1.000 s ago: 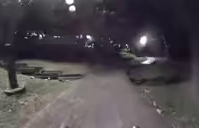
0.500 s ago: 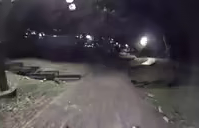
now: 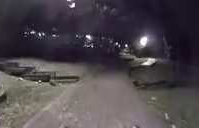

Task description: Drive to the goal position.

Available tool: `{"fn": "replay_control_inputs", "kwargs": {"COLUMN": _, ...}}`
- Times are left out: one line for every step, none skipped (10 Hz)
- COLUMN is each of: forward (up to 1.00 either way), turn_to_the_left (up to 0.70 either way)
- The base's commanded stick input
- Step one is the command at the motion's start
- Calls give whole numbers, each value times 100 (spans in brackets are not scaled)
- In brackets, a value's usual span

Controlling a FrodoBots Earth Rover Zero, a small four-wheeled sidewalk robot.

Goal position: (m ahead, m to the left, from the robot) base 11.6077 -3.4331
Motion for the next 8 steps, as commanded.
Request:
{"fn": "replay_control_inputs", "kwargs": {"forward": 45, "turn_to_the_left": 0}}
{"fn": "replay_control_inputs", "kwargs": {"forward": 45, "turn_to_the_left": -18}}
{"fn": "replay_control_inputs", "kwargs": {"forward": 45, "turn_to_the_left": -24}}
{"fn": "replay_control_inputs", "kwargs": {"forward": 45, "turn_to_the_left": -27}}
{"fn": "replay_control_inputs", "kwargs": {"forward": 45, "turn_to_the_left": -27}}
{"fn": "replay_control_inputs", "kwargs": {"forward": 45, "turn_to_the_left": -27}}
{"fn": "replay_control_inputs", "kwargs": {"forward": 45, "turn_to_the_left": -22}}
{"fn": "replay_control_inputs", "kwargs": {"forward": 45, "turn_to_the_left": -15}}
